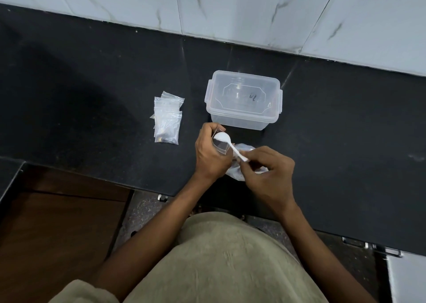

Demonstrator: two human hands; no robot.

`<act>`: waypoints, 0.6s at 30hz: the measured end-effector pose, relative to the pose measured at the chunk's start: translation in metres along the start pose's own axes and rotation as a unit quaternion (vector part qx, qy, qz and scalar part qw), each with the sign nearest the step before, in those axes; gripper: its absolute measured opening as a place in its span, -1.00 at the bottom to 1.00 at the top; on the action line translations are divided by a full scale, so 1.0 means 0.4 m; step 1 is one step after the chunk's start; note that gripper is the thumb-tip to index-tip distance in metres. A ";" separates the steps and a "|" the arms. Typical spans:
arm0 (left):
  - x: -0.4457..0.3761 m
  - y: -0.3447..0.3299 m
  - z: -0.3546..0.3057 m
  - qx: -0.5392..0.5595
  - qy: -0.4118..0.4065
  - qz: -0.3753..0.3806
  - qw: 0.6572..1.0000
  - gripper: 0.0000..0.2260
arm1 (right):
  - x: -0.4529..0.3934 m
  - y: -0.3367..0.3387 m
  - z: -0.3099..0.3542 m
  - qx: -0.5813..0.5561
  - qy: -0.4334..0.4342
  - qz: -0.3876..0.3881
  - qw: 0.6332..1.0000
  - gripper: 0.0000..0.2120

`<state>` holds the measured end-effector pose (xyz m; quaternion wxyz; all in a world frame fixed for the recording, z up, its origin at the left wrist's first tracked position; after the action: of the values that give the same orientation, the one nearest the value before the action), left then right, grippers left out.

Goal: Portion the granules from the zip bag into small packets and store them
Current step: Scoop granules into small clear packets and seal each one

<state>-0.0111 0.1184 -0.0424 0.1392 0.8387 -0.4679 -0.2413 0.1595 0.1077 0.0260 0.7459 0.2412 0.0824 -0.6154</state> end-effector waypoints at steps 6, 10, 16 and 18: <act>-0.021 0.010 0.012 -0.021 -0.002 0.000 1.000 -0.70 | 0.026 0.031 -0.112 -0.296 -0.360 -0.134 0.874 -0.95; -0.043 0.009 0.045 -0.074 0.003 0.026 0.997 -0.64 | 0.062 0.055 -0.138 -0.318 -0.429 -0.164 0.829 -0.98; -0.043 -0.015 0.062 -0.125 0.014 0.096 0.987 -0.41 | 0.108 0.129 -0.147 -0.118 -0.379 -0.154 0.905 -0.88; -0.034 -0.026 0.060 -0.136 0.015 0.120 0.983 -0.34 | 0.113 0.137 -0.135 -0.025 -0.334 -0.129 0.933 -0.85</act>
<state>-0.0224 0.1353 -0.0637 0.2866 0.7533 -0.5259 -0.2716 0.2316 0.0999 -0.0258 0.6506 -0.0099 -0.1261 -0.7488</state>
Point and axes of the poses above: each hand's wrist, its own x-axis away from the middle knuckle, its own y-axis out of the back of the hand, z = x × y, the point moved 7 cm from there along -x, towards the middle knuckle, and after that the axes turned 12 degrees about -x, right-handed, at the moved point
